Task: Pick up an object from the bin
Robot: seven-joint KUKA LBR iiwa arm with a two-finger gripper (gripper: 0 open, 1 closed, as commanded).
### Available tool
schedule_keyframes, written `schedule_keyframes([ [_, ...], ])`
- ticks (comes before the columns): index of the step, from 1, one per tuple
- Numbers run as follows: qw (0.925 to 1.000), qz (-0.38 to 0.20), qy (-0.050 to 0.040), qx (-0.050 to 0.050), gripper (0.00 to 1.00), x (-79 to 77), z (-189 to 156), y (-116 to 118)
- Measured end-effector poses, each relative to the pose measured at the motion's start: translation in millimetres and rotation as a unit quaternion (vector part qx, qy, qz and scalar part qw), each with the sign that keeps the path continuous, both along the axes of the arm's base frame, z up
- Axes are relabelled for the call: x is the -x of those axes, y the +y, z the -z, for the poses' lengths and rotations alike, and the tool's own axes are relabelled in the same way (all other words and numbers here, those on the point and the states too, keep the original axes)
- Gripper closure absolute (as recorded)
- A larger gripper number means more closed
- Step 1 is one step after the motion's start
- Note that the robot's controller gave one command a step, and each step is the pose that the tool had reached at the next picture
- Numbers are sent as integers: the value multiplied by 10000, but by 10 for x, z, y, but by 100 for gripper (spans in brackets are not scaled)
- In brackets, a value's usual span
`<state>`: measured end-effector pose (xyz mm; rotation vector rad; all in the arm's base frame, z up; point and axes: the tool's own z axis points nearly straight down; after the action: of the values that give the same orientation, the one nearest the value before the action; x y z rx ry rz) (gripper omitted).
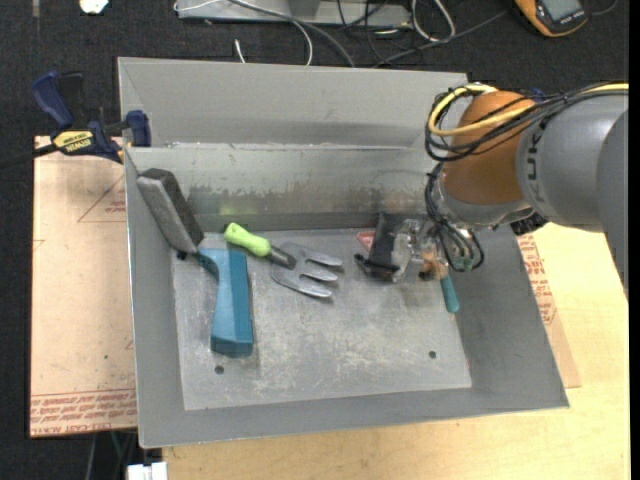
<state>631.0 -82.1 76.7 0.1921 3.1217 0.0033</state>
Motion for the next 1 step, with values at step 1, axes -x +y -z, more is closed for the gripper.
schedule_keyframes([
  [1, 10000, 0, 0, 0, 100, 0, -1, 0],
])
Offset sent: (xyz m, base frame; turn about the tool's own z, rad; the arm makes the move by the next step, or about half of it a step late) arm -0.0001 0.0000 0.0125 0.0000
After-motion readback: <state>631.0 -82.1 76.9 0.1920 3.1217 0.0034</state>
